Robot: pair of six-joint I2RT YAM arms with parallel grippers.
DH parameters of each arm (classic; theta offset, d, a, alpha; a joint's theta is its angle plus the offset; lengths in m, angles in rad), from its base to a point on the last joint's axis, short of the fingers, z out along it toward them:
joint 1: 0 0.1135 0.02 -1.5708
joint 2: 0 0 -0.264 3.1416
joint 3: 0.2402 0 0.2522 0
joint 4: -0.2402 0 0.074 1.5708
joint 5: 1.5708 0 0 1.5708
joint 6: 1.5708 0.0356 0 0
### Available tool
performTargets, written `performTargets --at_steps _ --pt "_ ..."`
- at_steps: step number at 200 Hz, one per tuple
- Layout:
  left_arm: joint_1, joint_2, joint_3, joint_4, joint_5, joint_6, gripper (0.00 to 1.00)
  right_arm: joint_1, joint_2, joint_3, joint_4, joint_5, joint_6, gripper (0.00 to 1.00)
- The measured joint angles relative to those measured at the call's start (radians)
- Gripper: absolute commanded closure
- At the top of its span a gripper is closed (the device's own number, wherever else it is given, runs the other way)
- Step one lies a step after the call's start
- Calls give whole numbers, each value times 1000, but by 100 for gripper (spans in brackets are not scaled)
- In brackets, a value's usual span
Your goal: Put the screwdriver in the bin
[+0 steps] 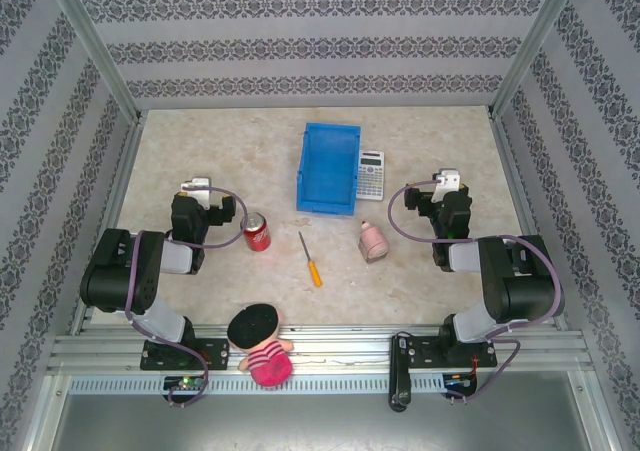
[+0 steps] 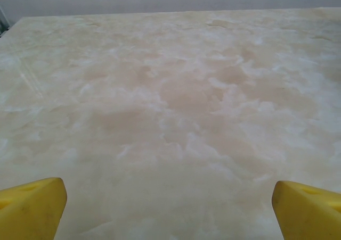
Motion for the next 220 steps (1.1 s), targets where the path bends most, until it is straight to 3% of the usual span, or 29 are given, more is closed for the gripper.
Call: performTargets --at_steps 30,51,83,125,166,220 --pt "2 -2 0 -7 7 0 1 0 -9 1 -25 51 9 2" --pt "2 -43 11 -82 6 -1 1 0 -78 31 -161 123 29 2" --pt "2 -190 103 -301 2 4 1 0 -239 142 -404 235 79 2" --pt "2 -385 288 -705 -5 80 1 22 -454 347 -805 235 214 2" --pt "2 -499 510 -1132 -15 131 1 192 -633 424 -1120 245 288 2" --pt "2 -472 791 -1524 55 127 1 502 -593 551 -1469 257 315 2"
